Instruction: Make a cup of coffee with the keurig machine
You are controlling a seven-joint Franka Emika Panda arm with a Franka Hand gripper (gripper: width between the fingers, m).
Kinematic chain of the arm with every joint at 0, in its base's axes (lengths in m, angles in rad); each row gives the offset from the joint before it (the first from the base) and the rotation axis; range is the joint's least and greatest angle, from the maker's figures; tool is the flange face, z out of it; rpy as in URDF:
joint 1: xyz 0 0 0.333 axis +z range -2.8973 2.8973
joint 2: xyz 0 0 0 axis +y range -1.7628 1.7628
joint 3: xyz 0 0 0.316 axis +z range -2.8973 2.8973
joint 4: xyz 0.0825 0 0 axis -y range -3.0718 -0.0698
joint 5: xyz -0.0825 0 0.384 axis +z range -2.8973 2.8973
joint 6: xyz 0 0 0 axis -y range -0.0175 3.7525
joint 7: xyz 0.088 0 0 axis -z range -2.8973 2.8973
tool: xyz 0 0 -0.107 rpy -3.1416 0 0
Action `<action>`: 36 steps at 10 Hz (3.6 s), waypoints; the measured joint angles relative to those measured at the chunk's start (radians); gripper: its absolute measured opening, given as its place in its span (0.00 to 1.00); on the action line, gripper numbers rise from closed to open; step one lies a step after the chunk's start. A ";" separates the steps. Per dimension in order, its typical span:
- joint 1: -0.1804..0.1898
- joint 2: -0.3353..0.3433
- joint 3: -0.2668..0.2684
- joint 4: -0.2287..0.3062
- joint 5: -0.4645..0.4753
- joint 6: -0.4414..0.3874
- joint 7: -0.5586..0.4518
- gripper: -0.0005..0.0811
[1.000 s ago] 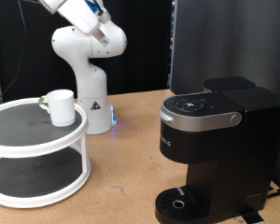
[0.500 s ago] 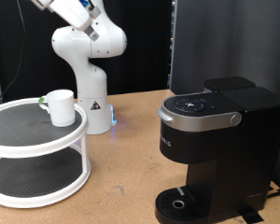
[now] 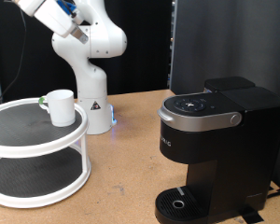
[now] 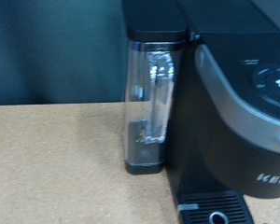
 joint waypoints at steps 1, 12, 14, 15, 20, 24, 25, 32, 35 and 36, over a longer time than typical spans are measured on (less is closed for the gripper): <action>-0.013 -0.006 -0.011 0.000 -0.024 -0.032 -0.003 0.01; -0.131 -0.050 -0.079 -0.002 -0.088 -0.086 0.009 0.01; -0.131 -0.049 -0.082 0.004 -0.107 -0.104 0.002 0.01; -0.132 -0.049 -0.084 0.002 -0.102 -0.104 0.009 0.01; -0.186 -0.053 -0.109 -0.012 -0.094 -0.080 0.080 0.01; -0.215 -0.057 -0.103 -0.013 -0.209 -0.103 0.094 0.01; -0.215 -0.057 -0.103 -0.014 -0.235 -0.112 0.087 0.01; -0.215 -0.059 -0.109 -0.020 -0.241 -0.115 0.082 0.01; -0.215 -0.059 -0.111 -0.045 -0.241 -0.092 0.082 0.01; -0.215 -0.059 -0.113 -0.058 -0.243 -0.082 0.077 0.01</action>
